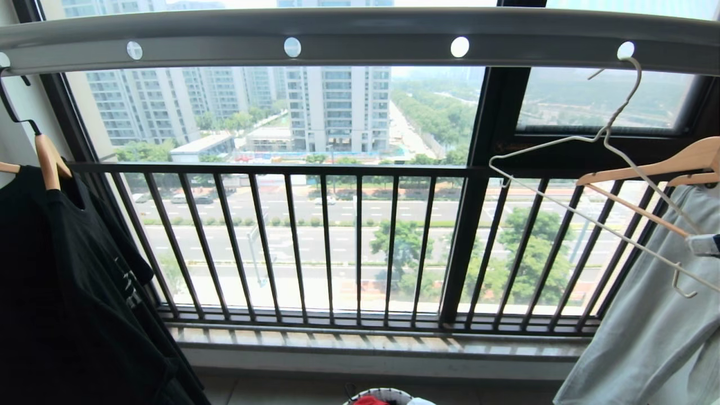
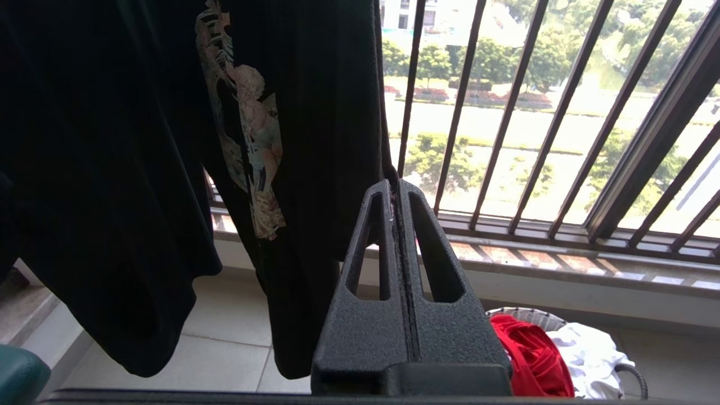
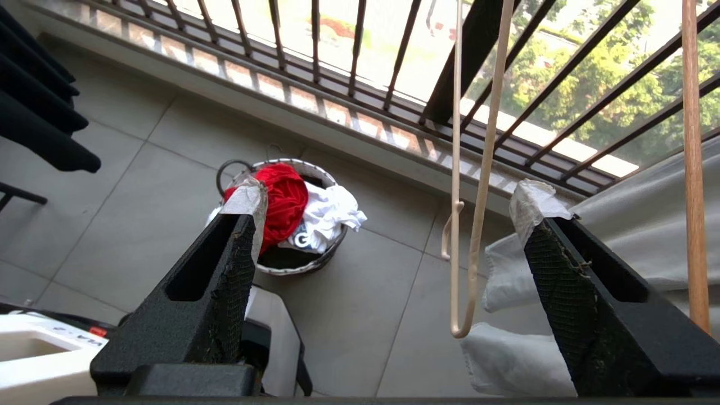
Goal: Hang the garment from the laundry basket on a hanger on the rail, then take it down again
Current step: Pick up the clothes rack on the clothesline
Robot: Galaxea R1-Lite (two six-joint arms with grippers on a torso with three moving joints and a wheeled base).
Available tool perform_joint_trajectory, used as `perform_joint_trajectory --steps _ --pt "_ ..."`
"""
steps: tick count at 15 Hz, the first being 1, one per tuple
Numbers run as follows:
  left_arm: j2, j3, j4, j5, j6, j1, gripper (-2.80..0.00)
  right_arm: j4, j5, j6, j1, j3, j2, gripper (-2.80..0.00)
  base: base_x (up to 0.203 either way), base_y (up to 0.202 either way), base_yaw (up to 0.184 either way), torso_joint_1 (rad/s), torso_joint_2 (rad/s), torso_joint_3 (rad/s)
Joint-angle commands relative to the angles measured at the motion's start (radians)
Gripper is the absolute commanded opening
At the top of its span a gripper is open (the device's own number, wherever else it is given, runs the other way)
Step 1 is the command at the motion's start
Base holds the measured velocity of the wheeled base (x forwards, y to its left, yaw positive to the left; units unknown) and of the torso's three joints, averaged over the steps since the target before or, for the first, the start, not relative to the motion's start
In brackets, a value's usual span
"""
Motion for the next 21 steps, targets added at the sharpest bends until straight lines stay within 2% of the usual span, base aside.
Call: perform_joint_trajectory --steps 1,7,11,15,21 --pt "0.000 0.000 0.000 0.001 0.000 0.000 -2.80 -0.037 0.000 -0.017 0.000 0.015 0.047 0.00 0.000 0.000 0.000 0.000 0.00 0.000" --pt "0.000 0.000 0.000 0.001 0.000 0.000 -2.80 -0.073 -0.002 -0.026 -0.006 0.015 0.119 0.00 0.000 0.000 0.000 0.000 0.00 0.000" --pt "0.000 0.000 0.000 0.001 0.000 0.000 -2.80 -0.146 0.001 -0.026 -0.012 0.029 0.172 0.00 0.000 0.000 0.000 0.000 0.00 0.000" --pt "0.000 0.000 0.000 0.001 0.000 0.000 -2.80 -0.157 0.002 -0.058 -0.049 0.030 0.240 0.00 0.000 0.000 0.000 0.000 0.00 0.000" --pt "0.000 0.000 0.000 0.001 0.000 0.000 -2.80 -0.200 0.007 -0.058 -0.061 0.042 0.299 0.00 0.000 0.000 0.000 0.000 0.00 0.000"
